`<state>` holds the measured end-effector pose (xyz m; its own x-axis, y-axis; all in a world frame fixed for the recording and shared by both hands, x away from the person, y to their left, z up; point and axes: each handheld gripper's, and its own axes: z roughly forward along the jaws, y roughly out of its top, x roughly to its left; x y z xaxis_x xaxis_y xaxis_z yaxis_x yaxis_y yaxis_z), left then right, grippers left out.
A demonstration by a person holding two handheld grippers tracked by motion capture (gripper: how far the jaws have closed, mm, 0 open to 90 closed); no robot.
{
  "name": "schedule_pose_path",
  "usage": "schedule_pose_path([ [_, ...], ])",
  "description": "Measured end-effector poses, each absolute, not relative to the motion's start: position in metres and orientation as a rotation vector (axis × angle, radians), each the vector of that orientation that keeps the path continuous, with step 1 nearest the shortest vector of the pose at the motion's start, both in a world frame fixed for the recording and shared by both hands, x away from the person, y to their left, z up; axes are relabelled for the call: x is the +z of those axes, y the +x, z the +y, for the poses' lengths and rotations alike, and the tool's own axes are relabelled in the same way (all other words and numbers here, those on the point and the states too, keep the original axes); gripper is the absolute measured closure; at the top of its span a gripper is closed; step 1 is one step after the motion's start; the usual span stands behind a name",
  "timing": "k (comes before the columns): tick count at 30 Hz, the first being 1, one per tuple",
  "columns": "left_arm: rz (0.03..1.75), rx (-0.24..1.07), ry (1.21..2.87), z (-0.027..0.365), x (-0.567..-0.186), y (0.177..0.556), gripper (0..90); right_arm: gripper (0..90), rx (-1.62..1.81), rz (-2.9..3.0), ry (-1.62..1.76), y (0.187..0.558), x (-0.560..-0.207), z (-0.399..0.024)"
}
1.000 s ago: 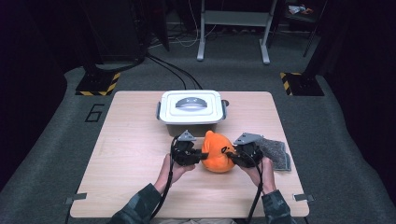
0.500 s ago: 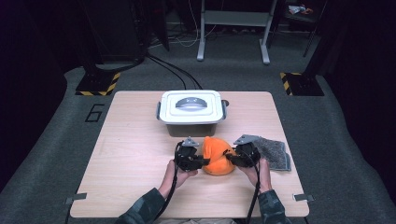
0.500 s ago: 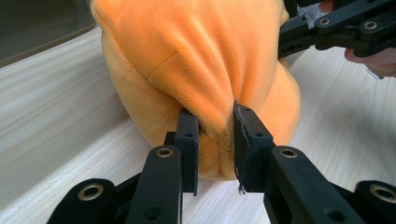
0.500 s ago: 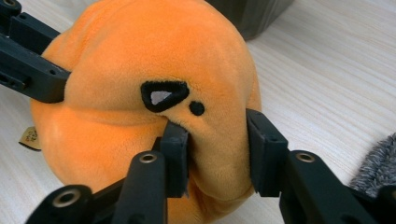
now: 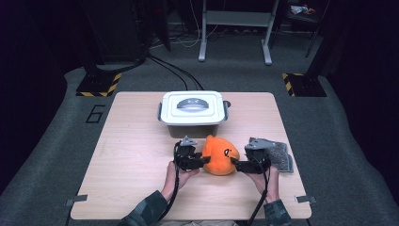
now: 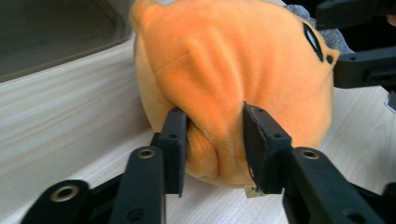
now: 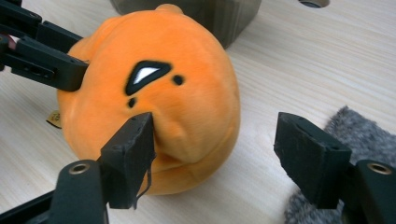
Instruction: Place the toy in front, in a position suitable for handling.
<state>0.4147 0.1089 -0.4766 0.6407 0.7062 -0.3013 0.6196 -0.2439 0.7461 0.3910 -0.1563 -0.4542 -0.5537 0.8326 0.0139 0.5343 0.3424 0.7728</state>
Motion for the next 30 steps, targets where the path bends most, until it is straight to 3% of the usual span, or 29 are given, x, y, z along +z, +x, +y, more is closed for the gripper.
schedule_pose_path([
  [10,0.958,0.156,1.989,0.120,-0.464,0.417,34.9,25.4,1.036,2.147,1.335,0.379,-0.461,-0.177],
  [22,0.786,0.087,2.095,0.141,-0.463,0.429,34.4,21.2,1.147,2.146,1.324,0.366,-0.459,-0.163],
  [26,0.725,0.107,2.159,0.136,-0.471,0.431,41.0,25.5,1.155,2.168,1.309,0.374,-0.459,-0.152],
  [30,0.694,0.121,2.192,0.129,-0.479,0.429,63.0,47.1,1.140,2.248,1.286,0.384,-0.463,-0.145],
])
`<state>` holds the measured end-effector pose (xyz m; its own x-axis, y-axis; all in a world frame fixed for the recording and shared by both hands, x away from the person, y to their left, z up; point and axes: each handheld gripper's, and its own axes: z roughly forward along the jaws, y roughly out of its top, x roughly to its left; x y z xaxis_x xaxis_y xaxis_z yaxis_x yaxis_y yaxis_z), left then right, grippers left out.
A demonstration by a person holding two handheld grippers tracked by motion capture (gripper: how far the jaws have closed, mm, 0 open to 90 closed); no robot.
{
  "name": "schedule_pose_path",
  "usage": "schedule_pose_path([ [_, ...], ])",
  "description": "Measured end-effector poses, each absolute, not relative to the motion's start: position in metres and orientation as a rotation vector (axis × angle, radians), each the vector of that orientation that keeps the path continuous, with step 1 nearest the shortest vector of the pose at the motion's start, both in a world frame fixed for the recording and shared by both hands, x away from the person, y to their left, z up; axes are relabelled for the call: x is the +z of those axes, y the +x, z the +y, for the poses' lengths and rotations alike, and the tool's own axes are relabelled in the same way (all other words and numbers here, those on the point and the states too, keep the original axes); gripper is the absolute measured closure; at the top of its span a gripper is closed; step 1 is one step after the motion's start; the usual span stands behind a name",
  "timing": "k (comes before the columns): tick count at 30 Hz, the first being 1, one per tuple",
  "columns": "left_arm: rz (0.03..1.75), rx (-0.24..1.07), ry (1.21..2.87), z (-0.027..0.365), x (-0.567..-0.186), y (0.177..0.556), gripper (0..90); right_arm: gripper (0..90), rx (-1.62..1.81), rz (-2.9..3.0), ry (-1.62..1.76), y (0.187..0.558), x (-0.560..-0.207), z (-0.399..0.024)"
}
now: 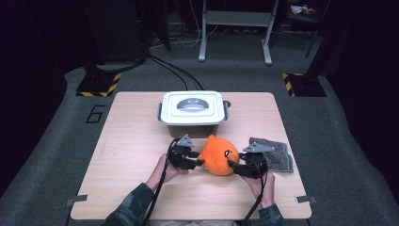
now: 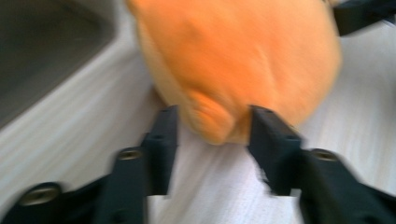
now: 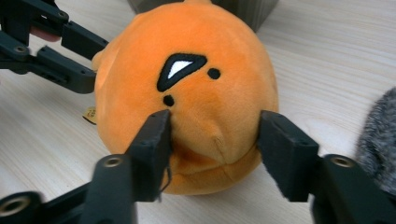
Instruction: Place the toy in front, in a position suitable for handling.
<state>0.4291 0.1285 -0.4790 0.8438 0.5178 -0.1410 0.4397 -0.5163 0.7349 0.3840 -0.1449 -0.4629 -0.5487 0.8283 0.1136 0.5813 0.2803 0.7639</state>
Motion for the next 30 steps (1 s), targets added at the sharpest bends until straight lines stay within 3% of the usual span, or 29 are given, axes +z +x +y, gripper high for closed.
schedule_pose_path([
  [4,0.687,0.102,2.164,0.126,-0.482,0.428,76.7,66.2,1.114,2.259,1.264,0.386,-0.466,-0.145],
  [10,0.688,0.115,2.151,0.124,-0.479,0.423,83.3,80.0,1.097,2.239,1.243,0.387,-0.466,-0.144],
  [24,0.629,0.145,2.089,0.106,-0.458,0.392,83.5,82.4,1.023,2.268,1.145,0.404,-0.437,-0.154],
  [30,0.681,0.127,2.083,0.101,-0.477,0.389,82.9,77.4,0.997,2.296,1.195,0.414,-0.457,-0.158],
])
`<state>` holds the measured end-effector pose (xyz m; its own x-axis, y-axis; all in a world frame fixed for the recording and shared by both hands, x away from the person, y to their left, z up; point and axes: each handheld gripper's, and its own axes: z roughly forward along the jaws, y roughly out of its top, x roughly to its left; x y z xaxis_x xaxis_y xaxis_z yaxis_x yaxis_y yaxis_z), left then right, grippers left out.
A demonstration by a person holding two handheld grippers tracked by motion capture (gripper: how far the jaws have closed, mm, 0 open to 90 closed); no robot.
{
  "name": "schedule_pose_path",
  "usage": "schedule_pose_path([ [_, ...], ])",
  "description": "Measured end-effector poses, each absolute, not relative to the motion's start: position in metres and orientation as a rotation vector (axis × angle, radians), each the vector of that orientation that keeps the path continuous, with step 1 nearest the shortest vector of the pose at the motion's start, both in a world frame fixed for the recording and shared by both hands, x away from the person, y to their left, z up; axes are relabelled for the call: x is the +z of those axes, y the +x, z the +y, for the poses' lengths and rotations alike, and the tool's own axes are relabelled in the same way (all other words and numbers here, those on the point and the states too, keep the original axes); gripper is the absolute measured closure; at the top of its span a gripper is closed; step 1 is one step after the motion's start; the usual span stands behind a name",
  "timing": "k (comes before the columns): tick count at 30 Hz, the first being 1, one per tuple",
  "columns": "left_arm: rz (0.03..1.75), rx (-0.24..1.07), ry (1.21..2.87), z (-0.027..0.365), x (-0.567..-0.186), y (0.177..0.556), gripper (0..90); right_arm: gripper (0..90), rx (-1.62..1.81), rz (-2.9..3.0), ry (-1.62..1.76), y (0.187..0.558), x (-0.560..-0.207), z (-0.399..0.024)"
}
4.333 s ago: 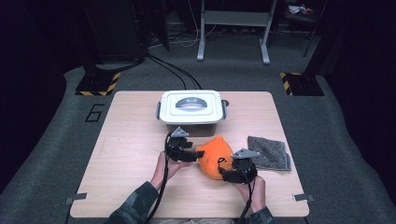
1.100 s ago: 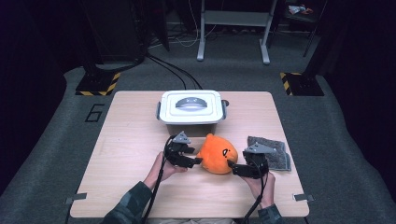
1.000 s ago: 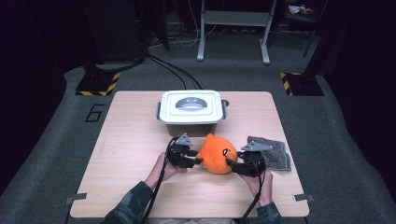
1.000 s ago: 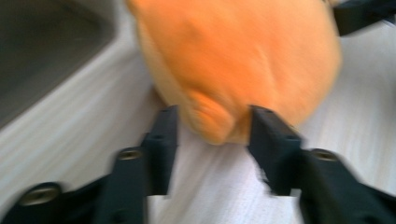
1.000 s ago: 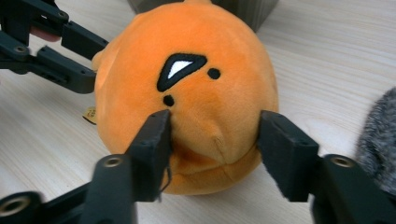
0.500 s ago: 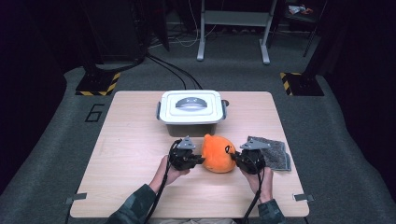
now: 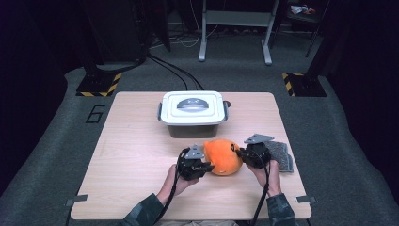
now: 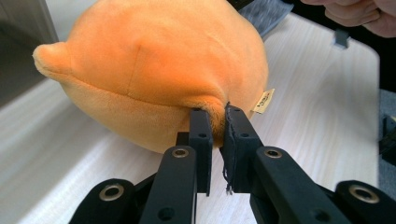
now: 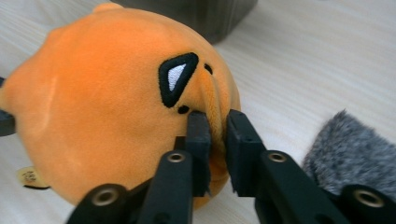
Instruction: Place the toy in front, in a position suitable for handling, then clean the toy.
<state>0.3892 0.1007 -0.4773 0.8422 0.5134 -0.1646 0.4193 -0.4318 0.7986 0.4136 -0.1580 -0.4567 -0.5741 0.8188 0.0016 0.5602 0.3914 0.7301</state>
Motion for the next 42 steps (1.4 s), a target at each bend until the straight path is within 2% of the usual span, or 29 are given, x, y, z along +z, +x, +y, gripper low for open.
schedule_pose_path([
  [2,0.703,0.135,2.072,0.102,-0.478,0.388,82.8,68.1,1.038,2.280,1.218,0.415,-0.462,-0.161],
  [6,0.725,0.138,2.069,0.103,-0.478,0.386,81.8,36.3,1.088,2.211,1.283,0.410,-0.455,-0.176],
  [8,0.735,0.142,2.064,0.103,-0.479,0.384,81.1,27.7,1.111,2.172,1.296,0.404,-0.450,-0.186],
  [13,0.751,0.140,2.055,0.103,-0.480,0.383,80.5,19.2,0.990,2.084,1.414,0.402,-0.451,-0.215],
  [18,0.765,0.137,2.041,0.104,-0.481,0.384,79.7,16.4,0.818,2.046,1.531,0.411,-0.470,-0.229],
  [31,0.770,0.162,2.048,0.105,-0.480,0.385,79.3,15.8,0.712,2.055,1.632,0.443,-0.498,-0.238],
  [38,0.761,0.177,2.052,0.106,-0.481,0.386,79.3,28.2,0.732,2.056,1.663,0.443,-0.509,-0.240],
  [42,0.756,0.194,2.058,0.106,-0.481,0.385,79.3,43.8,0.766,2.048,1.638,0.437,-0.509,-0.239],
])
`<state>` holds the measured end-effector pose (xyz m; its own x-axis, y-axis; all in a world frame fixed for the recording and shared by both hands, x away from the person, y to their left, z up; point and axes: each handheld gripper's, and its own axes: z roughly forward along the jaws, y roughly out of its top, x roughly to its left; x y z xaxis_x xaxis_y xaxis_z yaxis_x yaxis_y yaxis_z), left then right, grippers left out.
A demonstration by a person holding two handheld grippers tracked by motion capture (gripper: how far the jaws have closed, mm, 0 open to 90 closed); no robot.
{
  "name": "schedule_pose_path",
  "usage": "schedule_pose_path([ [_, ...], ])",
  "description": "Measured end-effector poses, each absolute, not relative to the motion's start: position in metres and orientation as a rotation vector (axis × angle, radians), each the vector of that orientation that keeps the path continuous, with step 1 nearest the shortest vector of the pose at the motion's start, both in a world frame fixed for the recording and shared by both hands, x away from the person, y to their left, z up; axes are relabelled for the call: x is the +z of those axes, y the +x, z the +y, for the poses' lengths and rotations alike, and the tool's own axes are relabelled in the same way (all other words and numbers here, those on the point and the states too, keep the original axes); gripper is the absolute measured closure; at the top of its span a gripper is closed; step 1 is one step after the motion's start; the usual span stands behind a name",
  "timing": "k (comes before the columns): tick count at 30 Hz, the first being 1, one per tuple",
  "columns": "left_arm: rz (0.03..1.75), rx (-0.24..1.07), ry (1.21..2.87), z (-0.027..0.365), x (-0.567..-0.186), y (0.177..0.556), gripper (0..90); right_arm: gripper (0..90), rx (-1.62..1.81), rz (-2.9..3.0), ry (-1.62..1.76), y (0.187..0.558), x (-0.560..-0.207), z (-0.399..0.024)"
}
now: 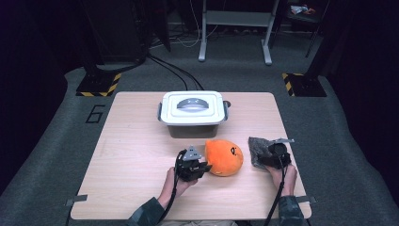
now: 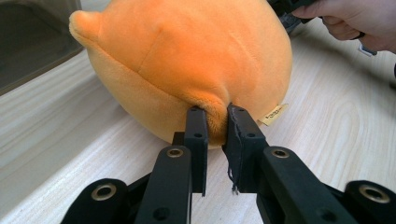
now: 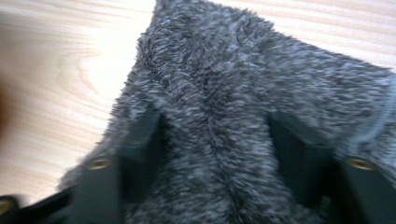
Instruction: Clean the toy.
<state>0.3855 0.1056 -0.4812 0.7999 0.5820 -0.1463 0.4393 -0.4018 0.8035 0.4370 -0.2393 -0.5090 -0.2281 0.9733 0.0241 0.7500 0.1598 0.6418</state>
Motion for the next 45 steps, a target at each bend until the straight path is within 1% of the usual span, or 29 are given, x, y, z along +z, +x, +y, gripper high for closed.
schedule_pose_path([
  [5,0.745,0.210,2.066,0.105,-0.481,0.386,79.6,63.5,0.804,2.037,1.634,0.433,-0.509,-0.242],
  [8,0.743,0.208,2.064,0.105,-0.481,0.386,79.6,69.5,0.857,2.020,1.656,0.431,-0.510,-0.246],
  [10,0.730,0.222,2.074,0.104,-0.480,0.385,79.6,71.5,0.894,2.018,1.653,0.429,-0.511,-0.250],
  [20,0.692,0.240,2.073,0.104,-0.480,0.386,80.3,73.2,0.956,1.980,1.643,0.417,-0.503,-0.254],
  [31,0.687,0.241,2.079,0.104,-0.480,0.388,80.6,73.1,1.062,1.973,1.580,0.398,-0.474,-0.249],
  [33,0.688,0.226,2.081,0.104,-0.479,0.389,80.6,73.1,1.071,1.979,1.565,0.394,-0.468,-0.246],
  [40,0.673,0.251,2.092,0.101,-0.478,0.389,80.6,73.0,1.141,2.003,1.495,0.384,-0.448,-0.237],
  [45,0.681,0.233,2.096,0.101,-0.477,0.391,80.7,72.9,1.161,2.037,1.428,0.380,-0.436,-0.228],
])
